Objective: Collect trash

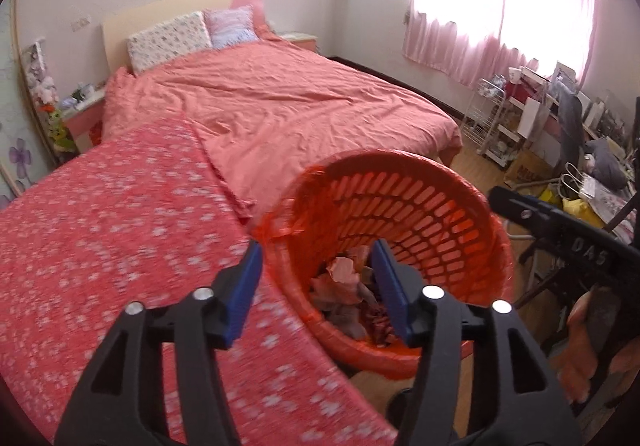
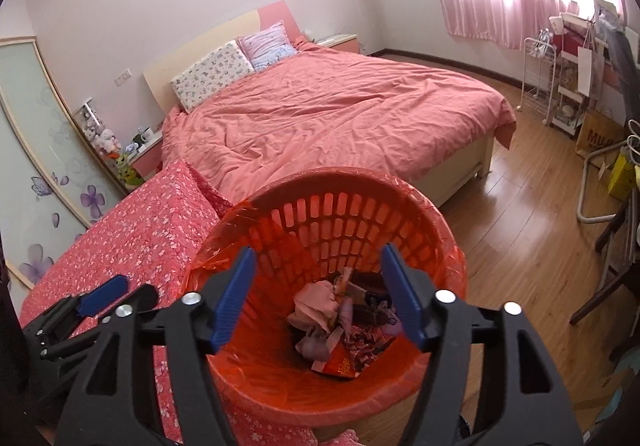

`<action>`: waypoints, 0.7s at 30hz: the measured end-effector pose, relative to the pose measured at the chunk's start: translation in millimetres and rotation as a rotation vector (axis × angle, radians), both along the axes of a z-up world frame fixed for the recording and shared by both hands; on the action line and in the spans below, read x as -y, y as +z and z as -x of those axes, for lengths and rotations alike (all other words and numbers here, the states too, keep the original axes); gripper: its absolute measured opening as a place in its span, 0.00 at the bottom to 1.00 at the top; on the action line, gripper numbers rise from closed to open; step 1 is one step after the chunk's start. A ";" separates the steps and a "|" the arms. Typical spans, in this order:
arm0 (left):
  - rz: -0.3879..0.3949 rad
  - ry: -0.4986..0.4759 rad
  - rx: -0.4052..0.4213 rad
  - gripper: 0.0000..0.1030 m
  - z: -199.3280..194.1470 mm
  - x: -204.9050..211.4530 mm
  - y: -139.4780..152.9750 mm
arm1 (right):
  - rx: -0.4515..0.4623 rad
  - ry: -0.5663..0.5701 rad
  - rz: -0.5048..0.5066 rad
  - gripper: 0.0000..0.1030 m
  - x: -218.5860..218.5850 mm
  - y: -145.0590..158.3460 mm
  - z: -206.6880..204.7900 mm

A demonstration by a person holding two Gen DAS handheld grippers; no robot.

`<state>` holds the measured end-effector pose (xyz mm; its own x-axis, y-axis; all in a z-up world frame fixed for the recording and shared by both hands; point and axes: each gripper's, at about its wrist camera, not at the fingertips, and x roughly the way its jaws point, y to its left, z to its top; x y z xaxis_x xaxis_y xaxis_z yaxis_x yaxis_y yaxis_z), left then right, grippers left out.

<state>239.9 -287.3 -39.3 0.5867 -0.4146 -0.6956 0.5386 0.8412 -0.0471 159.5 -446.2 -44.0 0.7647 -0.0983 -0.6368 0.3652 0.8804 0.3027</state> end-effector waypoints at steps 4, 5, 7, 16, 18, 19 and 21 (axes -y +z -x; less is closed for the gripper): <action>0.012 0.059 0.069 0.73 19.9 -34.7 16.3 | 0.025 -0.030 0.076 0.75 -12.2 17.5 18.6; 0.018 0.076 0.085 0.78 26.2 -45.7 21.4 | 0.033 -0.039 0.105 0.80 -18.6 23.0 25.0; 0.023 0.107 0.122 0.84 38.4 -64.0 32.2 | 0.053 -0.060 0.168 0.89 -31.5 33.1 37.5; 0.002 0.269 0.291 0.96 116.8 -147.0 62.0 | 0.115 -0.051 0.375 0.98 -106.2 62.4 95.1; 0.010 0.295 0.307 0.96 134.9 -164.7 62.8 | 0.142 -0.048 0.402 0.98 -122.5 63.6 107.6; 0.020 0.309 0.312 0.96 145.6 -174.8 62.9 | 0.163 -0.051 0.425 0.98 -132.7 64.4 118.6; 0.029 0.331 0.320 0.96 160.0 -188.8 62.8 | 0.195 -0.057 0.450 0.98 -146.2 62.6 133.2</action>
<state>79.9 -98.6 23.6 0.8744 -0.1849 -0.4486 0.2323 0.9712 0.0524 26.3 -300.0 18.6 0.8509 -0.3760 -0.3669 0.3911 0.9197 -0.0356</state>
